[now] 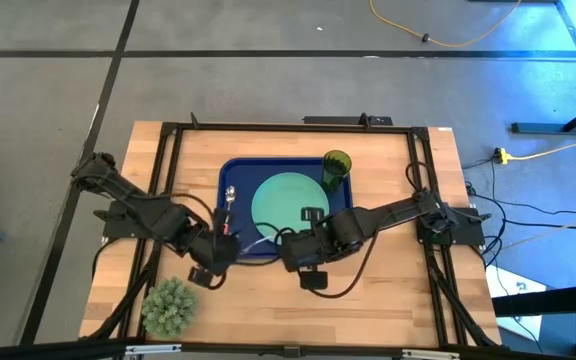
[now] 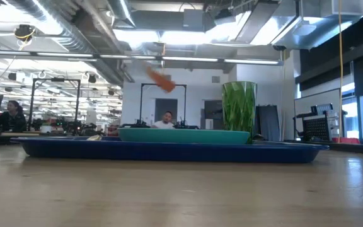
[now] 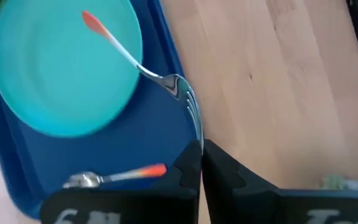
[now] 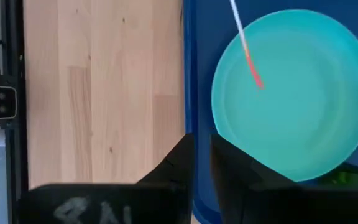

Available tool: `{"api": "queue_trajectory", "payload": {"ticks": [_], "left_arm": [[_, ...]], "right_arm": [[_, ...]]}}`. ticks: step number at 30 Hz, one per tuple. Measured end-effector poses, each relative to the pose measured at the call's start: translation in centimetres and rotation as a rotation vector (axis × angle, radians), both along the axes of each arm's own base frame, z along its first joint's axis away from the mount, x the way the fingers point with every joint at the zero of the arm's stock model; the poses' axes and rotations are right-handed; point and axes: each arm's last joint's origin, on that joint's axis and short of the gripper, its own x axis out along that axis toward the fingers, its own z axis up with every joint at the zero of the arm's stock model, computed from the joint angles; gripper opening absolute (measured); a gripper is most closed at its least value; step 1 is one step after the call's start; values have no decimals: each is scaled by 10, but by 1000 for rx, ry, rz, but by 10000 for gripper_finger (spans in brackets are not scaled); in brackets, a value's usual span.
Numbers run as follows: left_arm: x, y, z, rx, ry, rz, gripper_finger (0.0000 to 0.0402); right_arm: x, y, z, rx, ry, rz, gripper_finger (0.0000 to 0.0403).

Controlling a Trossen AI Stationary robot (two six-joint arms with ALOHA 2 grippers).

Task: Pick and place plate/cup/fork/spoon on tray
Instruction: Put the orange fork on the blue serving tray to the left side of the green plate

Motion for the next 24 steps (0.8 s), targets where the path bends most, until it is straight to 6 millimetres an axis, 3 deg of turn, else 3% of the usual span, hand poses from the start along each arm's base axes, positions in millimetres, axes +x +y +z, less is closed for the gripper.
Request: {"api": "queue_trajectory", "payload": {"ticks": [2, 5, 15, 24], "left_arm": [[-3, -2, -1, 10, 19, -16, 0], [-6, -9, -1, 66, 17, -173, 0], [-2, -8, -10, 196, 93, -471, 0], [14, -20, -41, 332, 148, -811, 0]], "right_arm": [[-2, 0, 3, -32, -19, 7, 49], [-2, 0, 6, -90, -48, 18, 49], [-3, -1, 7, -95, -55, 13, 49], [-2, -3, 7, -136, -87, -60, 49]]}}
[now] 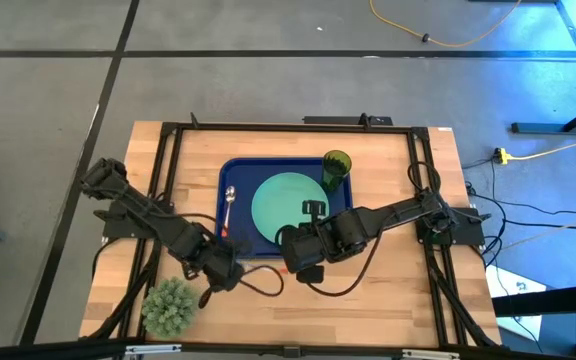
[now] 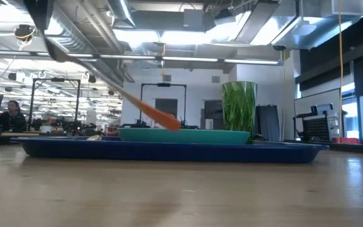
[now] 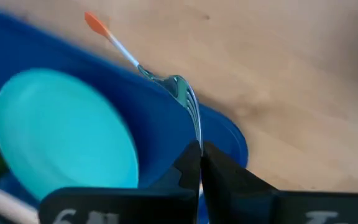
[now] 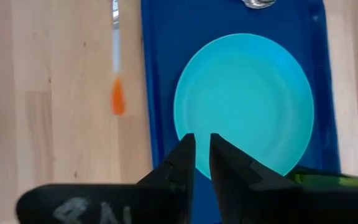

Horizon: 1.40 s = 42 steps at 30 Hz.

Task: Pick and place plate/cup/fork/spoon on tray
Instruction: Put the orange fork on the blue serving tray to the left side of the green plate

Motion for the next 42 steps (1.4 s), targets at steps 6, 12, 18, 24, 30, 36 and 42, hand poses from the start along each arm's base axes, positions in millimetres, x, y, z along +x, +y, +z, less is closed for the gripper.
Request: {"api": "queue_trajectory", "payload": {"ticks": [6, 12, 18, 24, 30, 36, 42], "left_arm": [[9, -7, -26, 20, -23, -131, 0], [6, -5, -55, 61, -17, -208, 0], [-2, -9, -82, 104, -29, -330, 0], [-5, -9, -98, 94, -54, -338, 0], [-10, -6, -115, 87, -66, -331, 0], [-16, -4, -128, 54, -52, -345, 0], [-16, -3, -131, 48, -55, -345, 0]], "right_arm": [[0, 0, 0, 11, -3, -15, 49], [-1, 3, -1, 81, 37, 38, 49], [-1, 3, -1, 84, 37, 36, 49], [-1, 3, -1, 85, 37, 36, 49], [-1, 3, -1, 84, 37, 36, 49], [-1, 3, -1, 84, 37, 37, 49], [-1, 3, -1, 83, 38, 39, 49]]}}
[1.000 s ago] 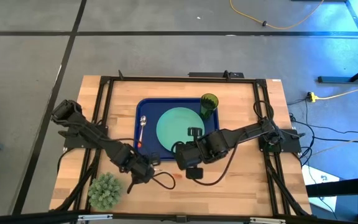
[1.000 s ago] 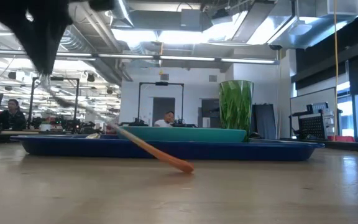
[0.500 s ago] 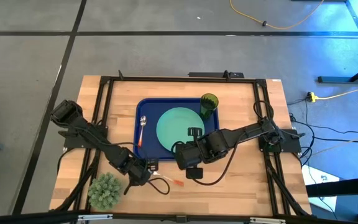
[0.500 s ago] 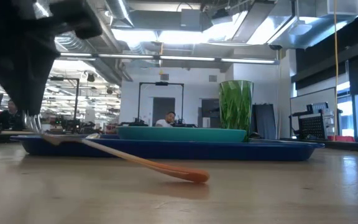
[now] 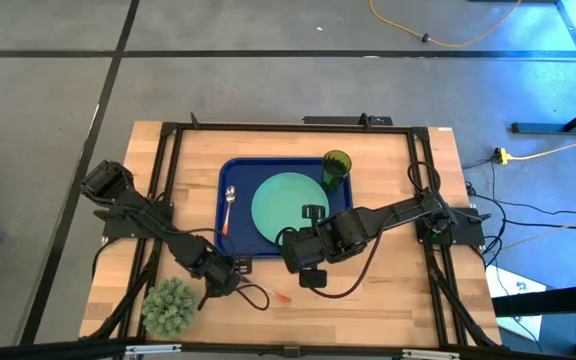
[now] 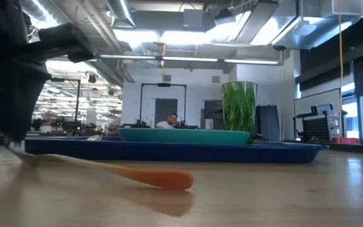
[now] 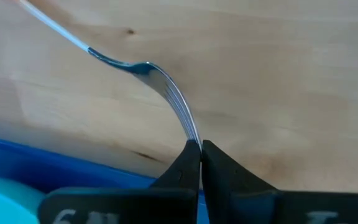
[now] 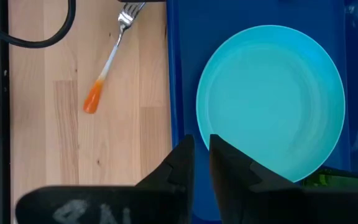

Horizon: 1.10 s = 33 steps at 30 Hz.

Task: Pick and place plate/cup/fork/spoon on tray
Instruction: Put the orange fork on the blue serving tray to the left side of the green plate

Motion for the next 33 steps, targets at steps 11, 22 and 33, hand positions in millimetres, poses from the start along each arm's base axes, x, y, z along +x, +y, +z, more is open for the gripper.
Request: {"api": "queue_trajectory", "payload": {"ticks": [11, 22, 33], "left_arm": [[2, -3, 1, -129, 21, 63, 11], [9, 4, 1, -160, 8, 159, 29], [14, 12, 1, -185, 13, 215, 21]], "right_arm": [[0, 0, 0, 0, 0, 0, 49], [0, 0, 0, -1, 0, 0, 49], [0, 0, 0, -1, 1, 1, 49]]}}
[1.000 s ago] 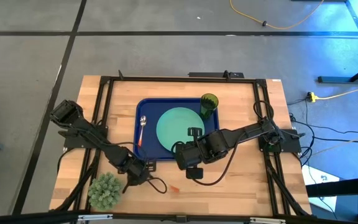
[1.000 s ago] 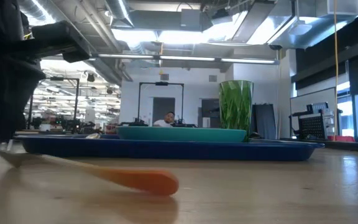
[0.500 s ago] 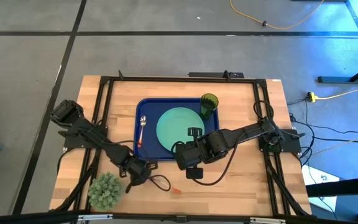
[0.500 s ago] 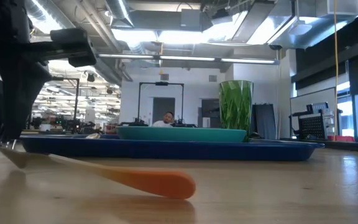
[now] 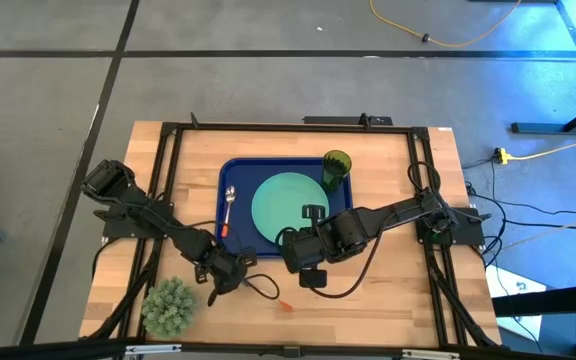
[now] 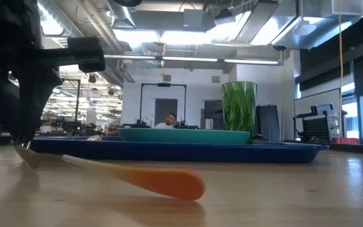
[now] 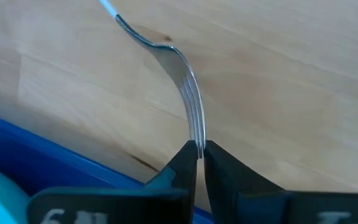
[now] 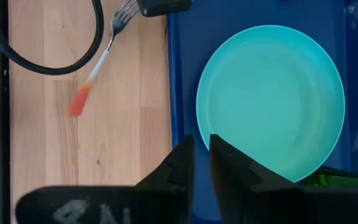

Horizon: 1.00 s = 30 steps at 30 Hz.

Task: Pick and place plate/cup/fork/spoon on tray
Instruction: Put the orange fork on the blue serving tray to the left side of the green plate

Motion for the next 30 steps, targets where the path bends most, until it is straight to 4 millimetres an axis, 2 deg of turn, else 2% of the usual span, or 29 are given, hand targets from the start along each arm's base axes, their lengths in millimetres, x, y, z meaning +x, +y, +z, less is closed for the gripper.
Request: {"api": "queue_trajectory", "payload": {"ticks": [8, 11, 19, 26, 30], "left_arm": [[6, 4, -5, -8, 2, 44, 8], [9, 3, -10, -27, 6, 97, 12], [10, 3, -16, -9, 21, 102, 30], [11, 7, -15, 131, -66, 156, 36], [11, 7, -13, 146, -83, 164, 34]], "right_arm": [[0, 0, 0, -3, 1, 7, 49], [0, 0, 0, -9, 3, 21, 49], [1, -5, 0, -13, 10, 12, 49], [3, -10, 0, -13, 11, -2, 49], [4, -13, 0, -13, 12, -8, 49]]}}
